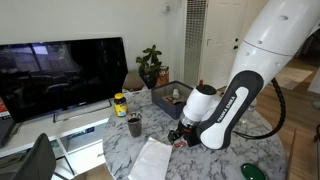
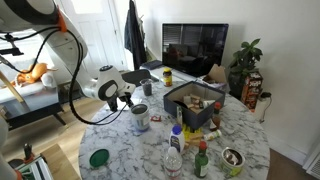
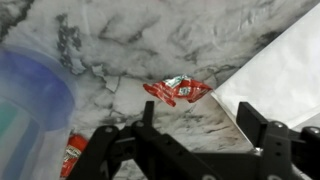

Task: Put the tomato ketchup on the green lid, lift the green lid and put the ketchup in the grey cup

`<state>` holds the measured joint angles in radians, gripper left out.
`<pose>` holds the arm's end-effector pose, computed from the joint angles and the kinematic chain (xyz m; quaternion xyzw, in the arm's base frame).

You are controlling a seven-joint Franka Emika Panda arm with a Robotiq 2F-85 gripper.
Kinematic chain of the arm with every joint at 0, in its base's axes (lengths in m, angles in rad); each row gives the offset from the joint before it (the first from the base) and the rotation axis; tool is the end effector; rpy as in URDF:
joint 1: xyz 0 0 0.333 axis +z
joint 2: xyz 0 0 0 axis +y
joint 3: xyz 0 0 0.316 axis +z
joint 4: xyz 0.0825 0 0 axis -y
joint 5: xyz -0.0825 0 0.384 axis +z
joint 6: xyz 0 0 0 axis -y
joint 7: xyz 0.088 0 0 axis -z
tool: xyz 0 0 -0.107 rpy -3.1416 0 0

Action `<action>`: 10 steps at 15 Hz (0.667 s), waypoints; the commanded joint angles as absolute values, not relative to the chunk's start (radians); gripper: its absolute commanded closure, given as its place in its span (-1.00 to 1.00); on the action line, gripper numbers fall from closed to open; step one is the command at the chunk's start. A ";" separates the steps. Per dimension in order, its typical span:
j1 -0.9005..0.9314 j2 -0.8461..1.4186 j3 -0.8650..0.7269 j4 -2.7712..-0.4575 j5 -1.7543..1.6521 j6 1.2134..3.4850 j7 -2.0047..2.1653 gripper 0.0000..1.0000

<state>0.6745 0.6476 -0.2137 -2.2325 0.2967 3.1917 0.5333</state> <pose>0.5087 0.2174 0.1210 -0.9731 0.1511 -0.1688 0.0430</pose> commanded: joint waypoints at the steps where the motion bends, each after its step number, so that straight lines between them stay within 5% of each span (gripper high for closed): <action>1: 0.736 0.706 -0.262 -2.191 0.333 3.175 0.554 -0.07; 3: 0.741 0.712 -0.266 -2.186 0.338 3.164 0.554 0.02; 5: 0.743 0.712 -0.269 -2.186 0.339 3.149 0.553 -0.20; 8: 0.739 0.707 -0.267 -2.184 0.333 3.130 0.555 -0.21; 10: 0.733 0.705 -0.263 -2.184 0.327 3.118 0.557 0.23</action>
